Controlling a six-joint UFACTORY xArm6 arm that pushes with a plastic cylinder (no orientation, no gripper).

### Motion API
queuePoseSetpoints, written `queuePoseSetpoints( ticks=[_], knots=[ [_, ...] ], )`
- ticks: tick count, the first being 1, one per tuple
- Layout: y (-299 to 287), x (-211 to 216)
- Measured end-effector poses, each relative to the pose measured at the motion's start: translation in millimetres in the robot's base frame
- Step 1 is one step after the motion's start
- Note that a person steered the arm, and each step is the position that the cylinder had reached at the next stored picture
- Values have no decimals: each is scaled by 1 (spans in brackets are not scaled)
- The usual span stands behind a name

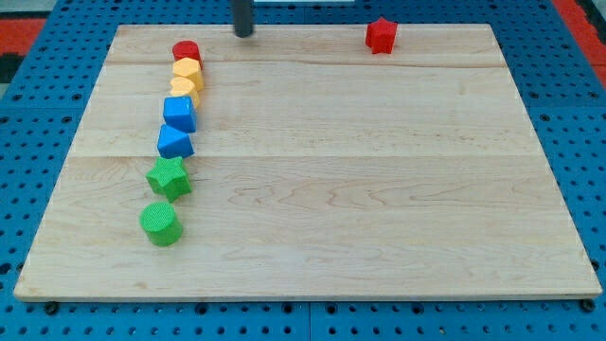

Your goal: Place the red circle left to the red star

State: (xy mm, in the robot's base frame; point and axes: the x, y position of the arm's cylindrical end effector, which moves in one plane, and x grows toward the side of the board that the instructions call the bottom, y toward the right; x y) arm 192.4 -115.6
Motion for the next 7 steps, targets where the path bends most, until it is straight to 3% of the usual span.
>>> queuePoseSetpoints(
  ticks=[1, 2, 3, 4, 5, 7],
  knots=[
    [-60, 0],
    [-87, 45],
    [-124, 60],
    [-93, 91],
    [-40, 93],
    [-19, 66]
  ],
)
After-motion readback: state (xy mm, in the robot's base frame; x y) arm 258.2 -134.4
